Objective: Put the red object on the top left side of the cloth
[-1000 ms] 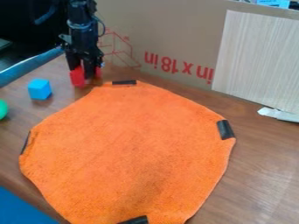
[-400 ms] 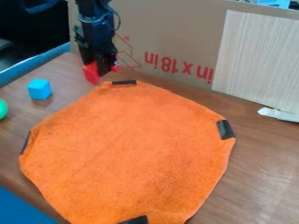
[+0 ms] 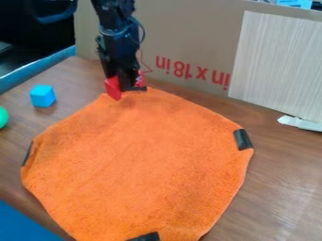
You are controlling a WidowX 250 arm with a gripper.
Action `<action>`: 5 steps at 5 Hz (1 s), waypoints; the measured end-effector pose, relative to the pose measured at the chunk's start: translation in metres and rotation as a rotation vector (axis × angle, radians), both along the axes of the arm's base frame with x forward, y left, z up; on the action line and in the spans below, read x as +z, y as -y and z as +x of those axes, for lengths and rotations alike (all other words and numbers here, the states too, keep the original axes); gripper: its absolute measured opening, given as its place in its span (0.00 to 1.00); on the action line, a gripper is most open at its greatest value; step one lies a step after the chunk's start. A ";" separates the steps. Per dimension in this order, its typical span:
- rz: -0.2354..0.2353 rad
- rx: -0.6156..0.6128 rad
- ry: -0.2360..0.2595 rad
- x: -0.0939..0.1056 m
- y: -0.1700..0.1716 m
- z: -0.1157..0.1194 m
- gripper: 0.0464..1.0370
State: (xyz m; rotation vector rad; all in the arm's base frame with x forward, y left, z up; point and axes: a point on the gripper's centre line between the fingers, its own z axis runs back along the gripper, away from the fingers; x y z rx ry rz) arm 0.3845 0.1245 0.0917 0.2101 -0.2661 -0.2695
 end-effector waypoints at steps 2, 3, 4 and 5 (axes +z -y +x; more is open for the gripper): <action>0.021 -0.086 0.003 -0.010 0.014 0.001 0.51; 0.046 -0.110 -0.018 -0.011 0.016 0.000 0.58; 0.040 -0.114 -0.048 -0.011 0.019 -0.004 0.87; 0.039 -0.117 -0.047 -0.011 0.019 -0.004 0.97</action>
